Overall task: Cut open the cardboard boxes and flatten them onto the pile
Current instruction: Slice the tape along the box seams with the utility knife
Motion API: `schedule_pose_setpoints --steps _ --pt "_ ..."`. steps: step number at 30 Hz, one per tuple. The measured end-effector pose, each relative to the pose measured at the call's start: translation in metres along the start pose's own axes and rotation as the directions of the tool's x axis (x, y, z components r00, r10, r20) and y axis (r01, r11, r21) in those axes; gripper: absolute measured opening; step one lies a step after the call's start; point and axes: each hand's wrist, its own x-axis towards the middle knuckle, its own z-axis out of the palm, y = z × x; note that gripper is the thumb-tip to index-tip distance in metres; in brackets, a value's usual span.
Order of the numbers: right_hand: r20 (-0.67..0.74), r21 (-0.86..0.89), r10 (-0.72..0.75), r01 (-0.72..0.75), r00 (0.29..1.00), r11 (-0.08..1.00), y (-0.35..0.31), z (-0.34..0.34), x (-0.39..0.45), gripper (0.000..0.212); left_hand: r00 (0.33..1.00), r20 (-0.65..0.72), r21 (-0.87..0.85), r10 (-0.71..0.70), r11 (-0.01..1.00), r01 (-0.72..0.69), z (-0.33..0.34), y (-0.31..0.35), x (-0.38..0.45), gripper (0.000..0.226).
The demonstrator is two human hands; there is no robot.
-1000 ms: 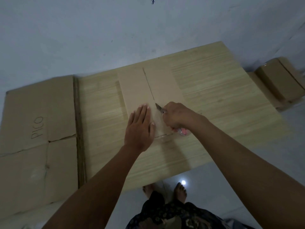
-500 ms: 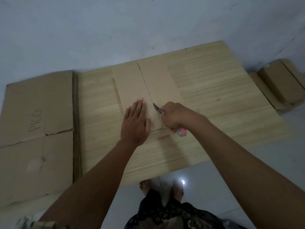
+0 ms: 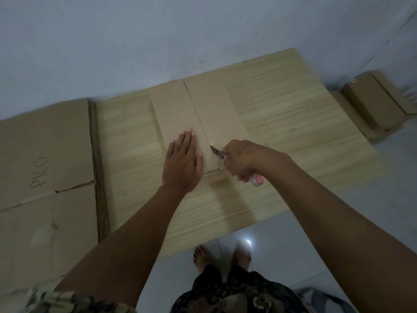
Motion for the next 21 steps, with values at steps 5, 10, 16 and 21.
schedule_pose_setpoints --steps 5,10,16,21 --pt "-0.087 0.053 -0.015 0.02 0.996 0.998 -0.003 0.012 0.003 0.013 1.0 0.003 -0.028 -0.017 0.999 0.017 0.002 -0.002 0.005 0.067" --pt "-0.029 0.14 0.028 -0.024 0.999 0.99 0.004 0.012 -0.008 0.017 0.998 0.004 -0.037 0.057 0.998 -0.057 0.0 -0.006 0.009 0.064" --pt "-0.057 0.213 0.046 -0.033 0.997 0.977 -0.004 0.012 -0.009 0.02 1.0 -0.022 -0.041 0.011 0.999 -0.012 0.003 -0.006 0.015 0.064" --pt "-0.012 0.223 0.066 -0.062 0.998 0.973 0.001 0.011 -0.015 0.023 0.998 -0.041 -0.043 0.039 0.998 -0.041 0.003 -0.007 0.018 0.063"
